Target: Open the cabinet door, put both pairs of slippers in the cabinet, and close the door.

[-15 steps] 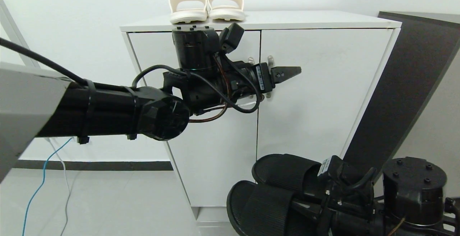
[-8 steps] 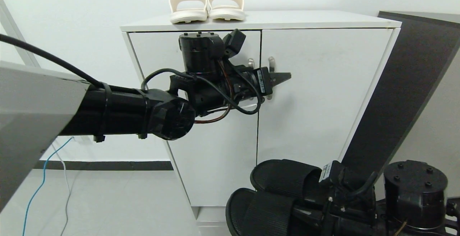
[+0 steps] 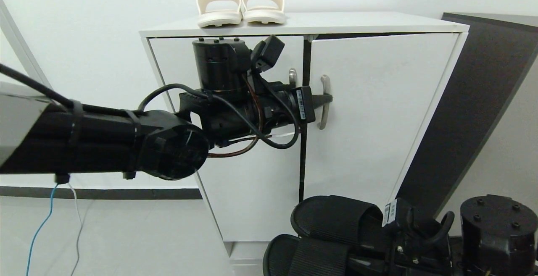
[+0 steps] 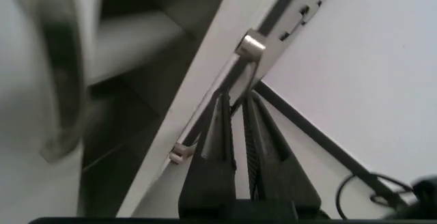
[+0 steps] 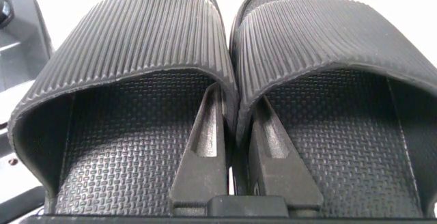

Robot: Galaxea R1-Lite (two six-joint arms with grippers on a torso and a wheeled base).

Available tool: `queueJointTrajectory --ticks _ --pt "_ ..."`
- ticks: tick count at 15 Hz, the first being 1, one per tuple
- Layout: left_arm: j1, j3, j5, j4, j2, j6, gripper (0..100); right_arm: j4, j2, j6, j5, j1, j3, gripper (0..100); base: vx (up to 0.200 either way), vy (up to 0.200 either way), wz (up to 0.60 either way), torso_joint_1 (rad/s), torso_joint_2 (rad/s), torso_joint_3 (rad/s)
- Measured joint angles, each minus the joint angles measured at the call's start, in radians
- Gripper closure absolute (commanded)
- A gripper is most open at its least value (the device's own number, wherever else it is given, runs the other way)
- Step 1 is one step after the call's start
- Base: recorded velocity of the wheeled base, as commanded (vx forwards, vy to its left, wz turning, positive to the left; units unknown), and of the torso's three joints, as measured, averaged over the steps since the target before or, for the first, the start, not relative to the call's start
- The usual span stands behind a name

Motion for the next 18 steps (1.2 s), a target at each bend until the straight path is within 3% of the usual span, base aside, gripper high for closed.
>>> queueJointTrajectory --ticks 8,13,18 --pt "-0.020 0.189 0.023 -0.001 -0.182 0.010 100 0.000 -0.012 -0.011 0.000 0.015 0.015 100 0.000 0.000 0.00 0.000 0.00 0.000" --pt "0.027 0.183 0.026 -0.106 -0.170 -0.027 100 0.000 -0.016 -0.021 -0.001 0.018 0.022 100 0.000 0.000 0.00 0.000 0.00 0.000" --pt "0.051 0.048 0.023 -0.127 -0.050 -0.075 100 0.000 -0.017 -0.021 -0.001 0.034 0.026 100 0.000 0.000 0.00 0.000 0.00 0.000"
